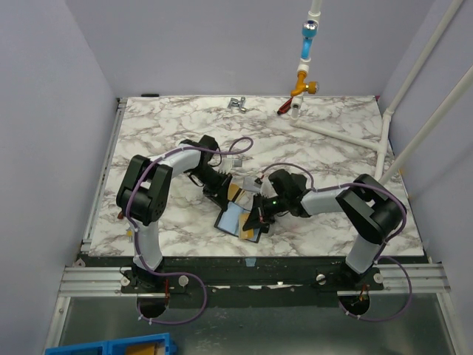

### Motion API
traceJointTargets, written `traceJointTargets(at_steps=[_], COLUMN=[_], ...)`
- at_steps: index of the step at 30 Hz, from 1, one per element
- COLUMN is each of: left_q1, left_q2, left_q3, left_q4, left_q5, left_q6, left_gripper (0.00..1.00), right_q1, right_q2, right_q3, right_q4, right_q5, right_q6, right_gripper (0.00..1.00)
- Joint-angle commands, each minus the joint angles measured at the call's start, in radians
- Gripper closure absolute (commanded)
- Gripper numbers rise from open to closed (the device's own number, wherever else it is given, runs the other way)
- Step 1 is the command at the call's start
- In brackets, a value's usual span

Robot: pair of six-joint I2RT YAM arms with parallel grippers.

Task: Put the credit cards into the card holder
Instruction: Turn over the card slot in the card holder.

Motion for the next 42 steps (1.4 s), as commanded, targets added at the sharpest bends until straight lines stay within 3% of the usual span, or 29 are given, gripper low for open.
traceJointTargets(at_steps=[1,8,16,17,19,20,21,22,32,35,38,40,42], left_q1=[-0.003,-0.005,-0.007,-0.007,-0.007,-0.007,-0.007,-0.007,0.025,0.069,0.115,0.083,-0.011], left_q2=[0.008,0.014,-0.069,-0.082,-0.106,-0.122,-0.138,-0.164,-0.46,-0.552,-0.641,-0.695,-0.795], left_q3=[-0.02,-0.073,-0.118,-0.112,-0.084,-0.068,-0.05,-0.036,0.114,0.121,0.069,0.005,-0.175], left_q4=[0.023,0.064,0.083,0.077,0.047,0.034,0.017,0.008,0.019,0.083,0.155,0.179,0.338], left_q5=[0.008,0.031,-0.023,-0.024,-0.019,-0.022,-0.028,-0.044,-0.346,-0.488,-0.567,-0.535,-0.653], left_q6=[-0.004,-0.026,0.055,0.063,0.082,0.093,0.109,0.116,0.206,0.093,0.007,0.094,0.253], left_gripper=[0.96,0.98,0.74,0.7,0.51,0.34,0.08,0.02,0.01,0.01,0.01,0.11,0.16], right_q1=[-0.011,-0.011,-0.011,-0.009,-0.009,-0.008,-0.008,-0.007,0.028,0.037,0.044,0.046,0.045], right_q2=[-0.012,-0.051,-0.009,-0.007,-0.007,-0.009,-0.011,-0.014,-0.01,-0.018,-0.032,-0.038,-0.042], right_q3=[-0.032,-0.019,0.035,0.044,0.061,0.069,0.073,0.075,0.091,0.083,0.076,0.073,0.077], right_q4=[0.045,0.02,-0.048,-0.061,-0.094,-0.112,-0.129,-0.14,-0.194,-0.206,-0.229,-0.243,-0.278], right_q5=[0.063,0.148,0.153,0.153,0.158,0.162,0.167,0.172,0.198,0.209,0.227,0.238,0.248], right_q6=[0.027,0.028,0.001,-0.008,-0.024,-0.033,-0.04,-0.047,-0.08,-0.09,-0.114,-0.132,-0.156], right_gripper=[0.99,0.99,0.99,0.99,0.99,0.99,0.99,0.99,0.99,0.99,0.99,0.99,0.99])
